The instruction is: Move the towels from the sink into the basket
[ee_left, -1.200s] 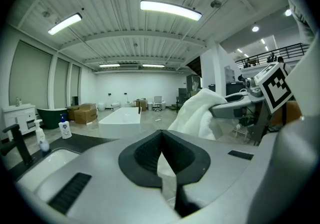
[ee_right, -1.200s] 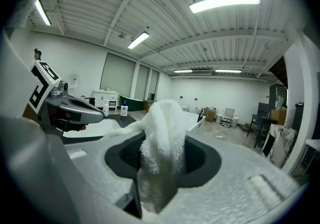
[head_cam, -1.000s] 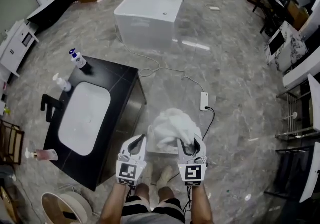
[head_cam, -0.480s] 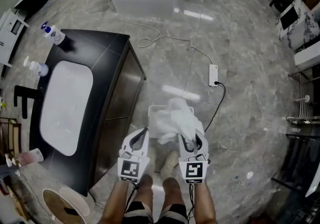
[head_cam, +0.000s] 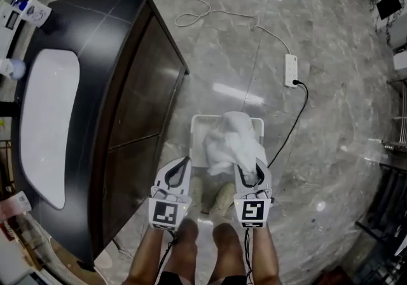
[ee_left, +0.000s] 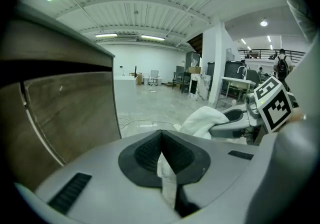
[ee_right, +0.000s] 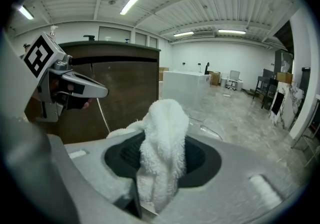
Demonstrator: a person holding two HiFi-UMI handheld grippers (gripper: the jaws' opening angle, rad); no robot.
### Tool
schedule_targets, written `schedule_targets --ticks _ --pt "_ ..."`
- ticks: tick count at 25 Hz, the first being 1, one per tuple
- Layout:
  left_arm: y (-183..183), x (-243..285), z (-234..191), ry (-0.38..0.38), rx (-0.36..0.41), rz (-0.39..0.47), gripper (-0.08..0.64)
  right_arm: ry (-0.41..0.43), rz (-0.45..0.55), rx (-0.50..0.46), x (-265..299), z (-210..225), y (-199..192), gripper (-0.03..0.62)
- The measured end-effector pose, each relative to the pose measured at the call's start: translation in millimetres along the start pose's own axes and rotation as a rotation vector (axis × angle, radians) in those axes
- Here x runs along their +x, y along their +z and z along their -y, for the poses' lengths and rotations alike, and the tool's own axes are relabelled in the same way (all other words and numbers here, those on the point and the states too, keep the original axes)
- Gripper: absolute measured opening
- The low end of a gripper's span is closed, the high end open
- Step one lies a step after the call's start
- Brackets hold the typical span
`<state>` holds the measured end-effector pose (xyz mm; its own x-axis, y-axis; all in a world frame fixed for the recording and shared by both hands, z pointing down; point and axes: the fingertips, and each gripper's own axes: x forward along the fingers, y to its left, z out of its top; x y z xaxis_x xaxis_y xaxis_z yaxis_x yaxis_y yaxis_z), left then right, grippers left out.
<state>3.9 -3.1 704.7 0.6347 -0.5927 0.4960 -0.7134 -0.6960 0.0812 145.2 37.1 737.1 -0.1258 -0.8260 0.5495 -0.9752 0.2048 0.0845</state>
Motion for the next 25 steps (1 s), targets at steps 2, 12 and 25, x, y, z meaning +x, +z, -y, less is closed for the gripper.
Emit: schedule_targets --ticks 2,12,25 --pt "-25.7 12.7 -4.9 0.002 -0.015 -0.011 0.009 0.005 -0.016 -0.01 20.5 -4.0 -28.3 0.17" --pt "-144.4 71.4 -15.6 -0.027 -0.028 -0.092 0.009 0.03 -0.129 -0.002 106.3 -18.4 -168.3 0.181" --pt "-181.0 92.1 -17.7 -0.026 -0.092 -0.144 0.009 0.072 -0.14 0.151 144.5 -28.0 -209.4 0.392"
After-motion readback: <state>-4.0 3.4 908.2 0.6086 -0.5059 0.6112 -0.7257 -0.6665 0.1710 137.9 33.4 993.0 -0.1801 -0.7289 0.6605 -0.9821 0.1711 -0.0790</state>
